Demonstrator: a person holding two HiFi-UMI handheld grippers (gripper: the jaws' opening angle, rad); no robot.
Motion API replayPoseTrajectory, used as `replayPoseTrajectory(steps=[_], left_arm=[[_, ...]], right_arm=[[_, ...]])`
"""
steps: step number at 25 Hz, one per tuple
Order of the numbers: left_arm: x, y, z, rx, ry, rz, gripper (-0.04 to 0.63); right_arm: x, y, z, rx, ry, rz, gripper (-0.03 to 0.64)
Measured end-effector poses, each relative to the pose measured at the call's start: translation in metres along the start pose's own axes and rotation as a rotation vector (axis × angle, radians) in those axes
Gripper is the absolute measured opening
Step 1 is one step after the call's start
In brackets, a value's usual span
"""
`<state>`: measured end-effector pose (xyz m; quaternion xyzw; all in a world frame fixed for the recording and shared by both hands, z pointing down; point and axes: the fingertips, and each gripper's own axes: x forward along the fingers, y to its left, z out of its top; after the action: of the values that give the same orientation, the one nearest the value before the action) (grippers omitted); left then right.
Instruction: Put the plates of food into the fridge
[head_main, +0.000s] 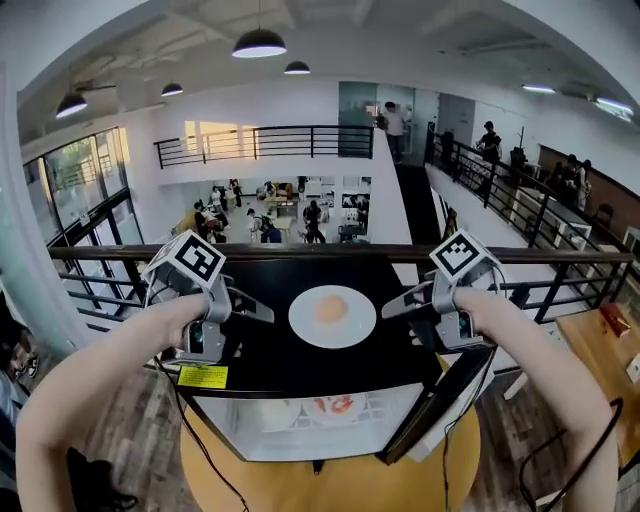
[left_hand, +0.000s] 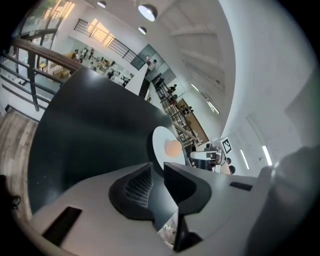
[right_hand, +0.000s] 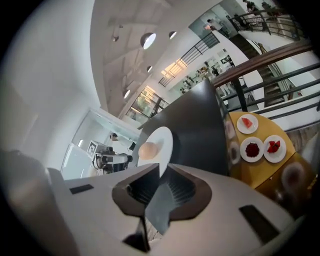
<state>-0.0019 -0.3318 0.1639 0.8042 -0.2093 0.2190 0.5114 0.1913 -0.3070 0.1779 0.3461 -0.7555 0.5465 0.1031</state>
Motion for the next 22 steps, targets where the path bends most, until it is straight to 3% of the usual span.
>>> replayPoseTrajectory(steps=[6,12,18,22], left_arm=[[0.026,0.006,-0.010,-0.086,0.122,-0.046,0.049],[0.021,-0.008,-0.021,-0.201,0.142,-0.080,0.049],[0.065,-0.012,-0.013,-0.271,0.174,-0.080,0.049],[0.064,0.004,-0.007,-0.293,0.139,-0.124,0.049]], right_arm=[[0.009,-0.011,0.001,0.059,0.108,0.047,0.092],[0.006,0.003,-0.015,0.113,0.166,0.040,0.091],[0.009,-0.023,-0.001,0.107,0.185,0.018,0.063],[0.024,-0.023,0.000,0.149,0.154,0.097,0.060]])
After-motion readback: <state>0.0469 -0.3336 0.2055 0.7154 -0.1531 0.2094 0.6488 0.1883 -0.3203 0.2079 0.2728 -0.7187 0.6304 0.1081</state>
